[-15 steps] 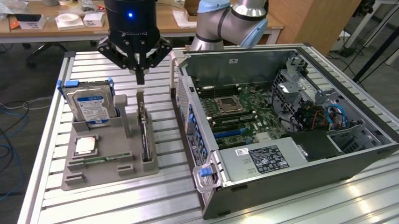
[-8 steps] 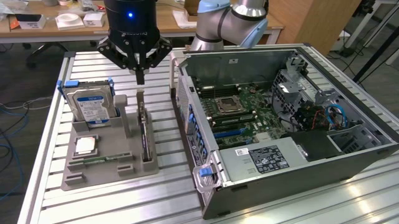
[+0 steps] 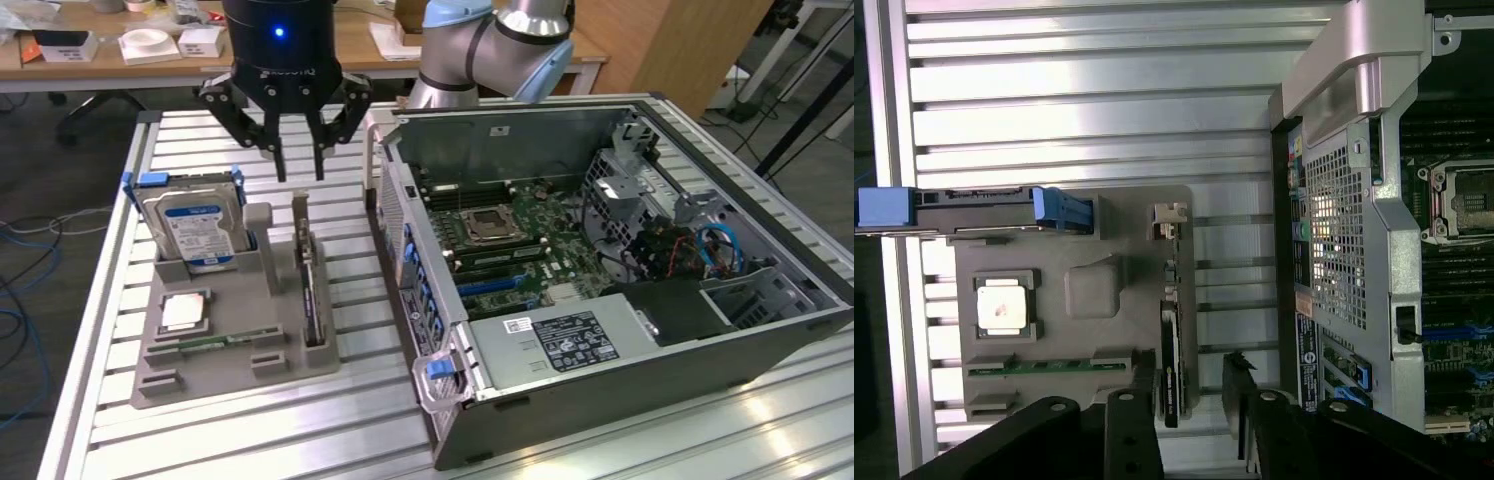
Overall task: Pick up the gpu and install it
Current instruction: 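Pick up the gpu and move the gpu toward the slot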
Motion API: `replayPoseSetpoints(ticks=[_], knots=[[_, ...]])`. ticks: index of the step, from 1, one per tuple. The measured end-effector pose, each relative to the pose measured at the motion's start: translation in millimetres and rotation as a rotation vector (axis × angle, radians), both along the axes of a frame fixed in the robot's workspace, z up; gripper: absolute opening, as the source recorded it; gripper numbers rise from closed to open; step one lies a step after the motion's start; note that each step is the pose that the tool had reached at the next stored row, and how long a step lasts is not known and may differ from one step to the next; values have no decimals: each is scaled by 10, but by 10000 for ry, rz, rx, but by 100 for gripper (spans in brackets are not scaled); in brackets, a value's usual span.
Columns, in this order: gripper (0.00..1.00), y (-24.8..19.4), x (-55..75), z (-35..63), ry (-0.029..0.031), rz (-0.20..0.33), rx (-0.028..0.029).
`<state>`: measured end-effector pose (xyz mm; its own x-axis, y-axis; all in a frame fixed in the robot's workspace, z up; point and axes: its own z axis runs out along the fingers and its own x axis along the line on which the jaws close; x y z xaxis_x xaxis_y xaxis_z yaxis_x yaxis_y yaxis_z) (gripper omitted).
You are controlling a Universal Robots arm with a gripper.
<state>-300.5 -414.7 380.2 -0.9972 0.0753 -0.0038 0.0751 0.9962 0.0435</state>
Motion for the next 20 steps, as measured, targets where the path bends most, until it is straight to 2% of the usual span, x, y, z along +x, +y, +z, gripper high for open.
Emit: replayPoseSetpoints(ticks=[2, 3, 4, 20], knots=[[47, 0, 0, 0, 0, 0, 0], [47, 0, 0, 0, 0, 0, 0], [53, 0, 0, 0, 0, 0, -1], [53, 0, 0, -27, 1, 0, -1]])
